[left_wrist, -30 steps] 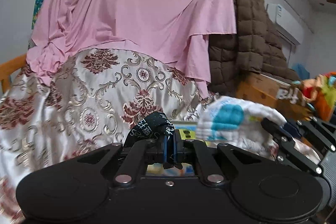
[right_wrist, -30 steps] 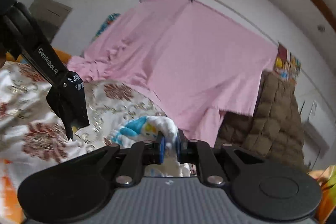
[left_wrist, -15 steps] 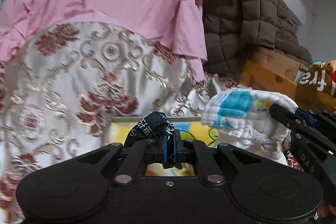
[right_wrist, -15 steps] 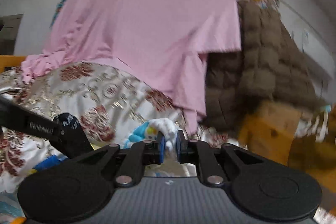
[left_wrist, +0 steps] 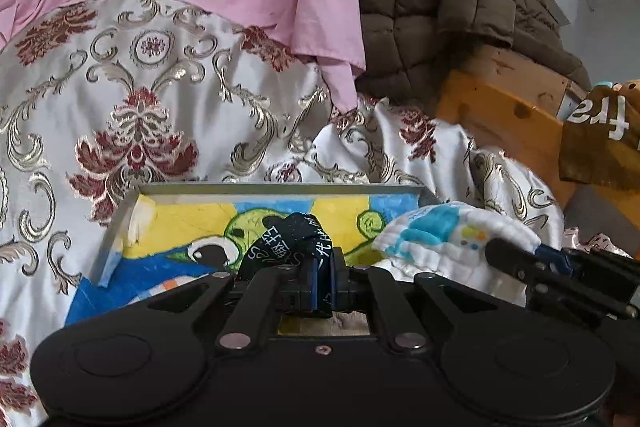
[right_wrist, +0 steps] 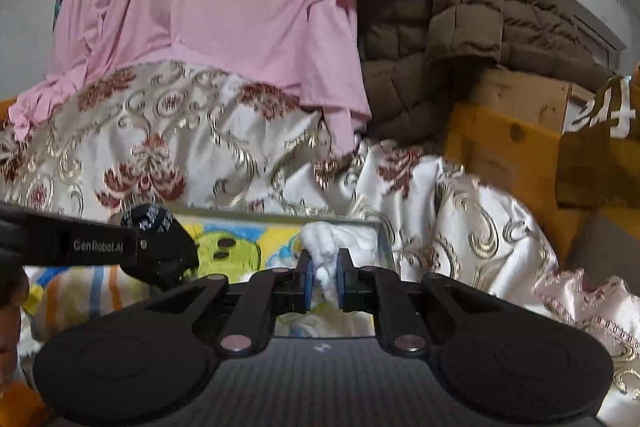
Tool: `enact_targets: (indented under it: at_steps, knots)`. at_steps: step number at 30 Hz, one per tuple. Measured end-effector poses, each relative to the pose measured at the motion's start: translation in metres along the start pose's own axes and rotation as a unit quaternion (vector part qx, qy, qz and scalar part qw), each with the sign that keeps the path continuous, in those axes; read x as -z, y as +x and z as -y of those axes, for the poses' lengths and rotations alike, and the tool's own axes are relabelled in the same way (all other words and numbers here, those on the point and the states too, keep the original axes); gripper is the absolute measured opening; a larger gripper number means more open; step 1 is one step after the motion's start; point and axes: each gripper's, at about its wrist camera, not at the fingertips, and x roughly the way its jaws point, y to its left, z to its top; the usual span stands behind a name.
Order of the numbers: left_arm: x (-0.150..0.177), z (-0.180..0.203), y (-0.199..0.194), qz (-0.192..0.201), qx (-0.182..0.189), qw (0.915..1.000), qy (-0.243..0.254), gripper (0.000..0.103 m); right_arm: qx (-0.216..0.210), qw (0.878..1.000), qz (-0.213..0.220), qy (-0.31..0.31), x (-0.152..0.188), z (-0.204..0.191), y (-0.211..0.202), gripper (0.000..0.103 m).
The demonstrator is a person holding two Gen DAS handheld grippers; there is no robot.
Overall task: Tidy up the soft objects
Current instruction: 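Carry the black cloth and white towel with both tools over the painted tray, then lower both items into the tray and open both tools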
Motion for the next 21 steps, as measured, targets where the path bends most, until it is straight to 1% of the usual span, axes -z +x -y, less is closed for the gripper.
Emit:
enact_targets:
  at_steps: [4, 7, 9, 10, 12, 14, 16, 17, 18, 20, 21]
  knots:
    - [0.008, 0.0, 0.007, -0.023, -0.023, 0.9995, -0.004, 0.006, -0.008, 1.0, -0.013, 0.011, 0.006, 0.002, 0.0, 0.016]
    - [0.015, -0.004, 0.01, -0.036, -0.038, 0.9986, -0.008, 0.008, -0.011, 1.0, -0.018, 0.015, 0.008, 0.003, -0.001, 0.02]
    - [0.019, -0.006, 0.01, -0.044, -0.046, 0.9979, -0.01, 0.011, -0.011, 1.0, -0.019, 0.019, 0.008, 0.004, -0.002, 0.024]
    - [0.02, -0.007, 0.01, -0.046, -0.049, 0.9977, -0.011, 0.011, -0.012, 1.0, -0.019, 0.022, 0.008, 0.004, -0.002, 0.027]
    - [0.022, -0.009, 0.008, -0.048, -0.055, 0.9972, -0.011, 0.017, -0.012, 0.999, -0.017, 0.028, 0.006, 0.005, -0.004, 0.031]
    - [0.023, -0.01, 0.004, -0.048, -0.06, 0.997, -0.014, 0.018, -0.013, 0.999, -0.015, 0.032, 0.005, 0.005, -0.007, 0.038]
    - [0.022, -0.011, -0.001, -0.048, -0.061, 0.9968, -0.02, 0.023, -0.015, 0.999, -0.013, 0.036, 0.004, 0.005, -0.011, 0.044]
    - [0.022, -0.011, -0.003, -0.047, -0.061, 0.9967, -0.024, 0.028, -0.016, 0.999, -0.012, 0.039, 0.003, 0.006, -0.013, 0.048]
    - [0.022, -0.011, -0.006, -0.046, -0.061, 0.9967, -0.028, 0.032, -0.018, 0.999, -0.01, 0.041, 0.002, 0.006, -0.016, 0.049]
    - [0.019, -0.012, -0.016, -0.04, -0.061, 0.9967, -0.035, 0.037, -0.02, 0.999, -0.007, 0.048, 0.0, 0.005, -0.023, 0.056]
    - [0.018, -0.011, -0.02, -0.036, -0.061, 0.9968, -0.036, 0.04, -0.021, 0.998, -0.006, 0.051, -0.001, 0.006, -0.027, 0.057]
